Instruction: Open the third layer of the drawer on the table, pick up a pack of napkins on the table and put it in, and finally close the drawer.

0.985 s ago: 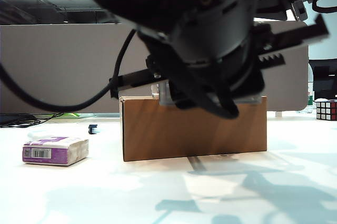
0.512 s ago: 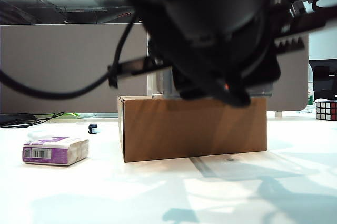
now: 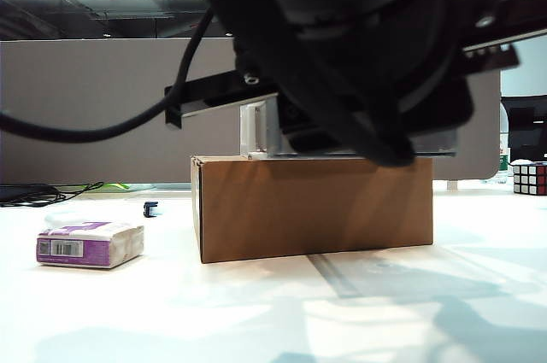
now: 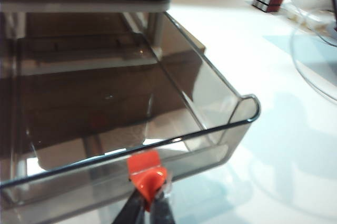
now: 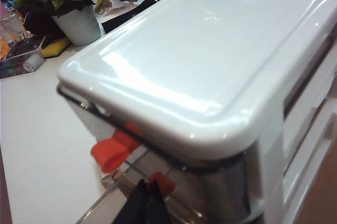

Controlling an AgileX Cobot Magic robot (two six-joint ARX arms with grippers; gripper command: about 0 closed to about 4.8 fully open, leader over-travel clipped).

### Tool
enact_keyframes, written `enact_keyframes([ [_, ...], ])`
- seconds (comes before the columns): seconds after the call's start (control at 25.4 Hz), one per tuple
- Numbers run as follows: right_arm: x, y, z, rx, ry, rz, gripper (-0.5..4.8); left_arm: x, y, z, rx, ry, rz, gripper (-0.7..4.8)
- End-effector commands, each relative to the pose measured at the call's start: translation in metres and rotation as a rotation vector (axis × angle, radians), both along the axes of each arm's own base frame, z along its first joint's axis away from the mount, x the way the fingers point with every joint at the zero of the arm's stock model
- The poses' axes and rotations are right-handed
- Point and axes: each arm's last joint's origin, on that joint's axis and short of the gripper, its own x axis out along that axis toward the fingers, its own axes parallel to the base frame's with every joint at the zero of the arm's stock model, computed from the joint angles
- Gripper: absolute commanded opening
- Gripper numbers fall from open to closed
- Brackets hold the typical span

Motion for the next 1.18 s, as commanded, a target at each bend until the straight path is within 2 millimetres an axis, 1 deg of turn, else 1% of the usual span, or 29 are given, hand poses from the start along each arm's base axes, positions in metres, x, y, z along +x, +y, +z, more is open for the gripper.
enact_keyframes([
  [0.04, 0.0, 0.001, 0.004, 0.012, -0.022, 0.005, -0.06, -0.003, 0.0, 0.002, -0.003, 0.0, -0.009, -0.05],
  [0.12, 0.0, 0.001, 0.004, 0.012, -0.022, 0.006, -0.06, -0.002, 0.0, 0.001, 0.005, -0.001, -0.006, 0.09],
  [0.24, 0.0, 0.001, 0.004, 0.012, -0.022, 0.006, -0.06, -0.002, 0.001, 0.0, 0.019, -0.009, 0.009, 1.04],
  [0.35, 0.0, 0.001, 0.004, 0.012, -0.023, 0.006, -0.06, -0.002, 0.001, 0.0, 0.035, -0.008, 0.007, 1.39],
  [0.39, 0.0, 0.001, 0.004, 0.012, -0.026, 0.005, -0.06, -0.002, 0.002, -0.001, 0.047, -0.007, 0.002, 1.78],
  [0.43, 0.0, 0.001, 0.004, 0.013, -0.027, 0.005, -0.06, -0.003, 0.002, 0.0, 0.051, -0.006, 0.0, 1.98],
  [0.47, 0.0, 0.001, 0.004, 0.013, -0.027, 0.005, -0.06, -0.004, 0.004, 0.001, 0.067, -0.001, -0.011, 2.08],
  [0.59, 0.0, 0.0, 0.004, 0.012, -0.025, 0.005, -0.06, -0.011, 0.008, 0.007, 0.095, 0.006, -0.036, 2.08],
  [0.79, 0.0, 0.001, 0.004, 0.013, -0.022, 0.013, -0.06, -0.034, 0.023, 0.022, 0.105, 0.046, -0.098, 2.08],
  [0.83, 0.0, 0.001, 0.004, 0.013, -0.02, 0.018, -0.06, -0.039, 0.028, 0.026, 0.115, 0.053, -0.115, 2.08],
  [0.95, -0.001, 0.001, 0.003, 0.013, -0.011, 0.03, -0.05, -0.057, 0.051, 0.044, 0.185, 0.047, -0.165, 2.07],
  [0.98, -0.001, 0.001, 0.003, 0.012, -0.007, 0.031, -0.06, -0.062, 0.063, 0.052, 0.223, 0.037, -0.183, 2.07],
  [1.02, -0.001, 0.001, 0.002, 0.009, 0.004, 0.035, -0.06, -0.066, 0.082, 0.064, 0.277, 0.036, -0.21, 2.07],
  [1.18, -0.002, 0.001, 0.001, 0.012, 0.017, 0.057, -0.06, -0.058, 0.132, 0.088, 0.311, 0.081, -0.185, 2.06],
])
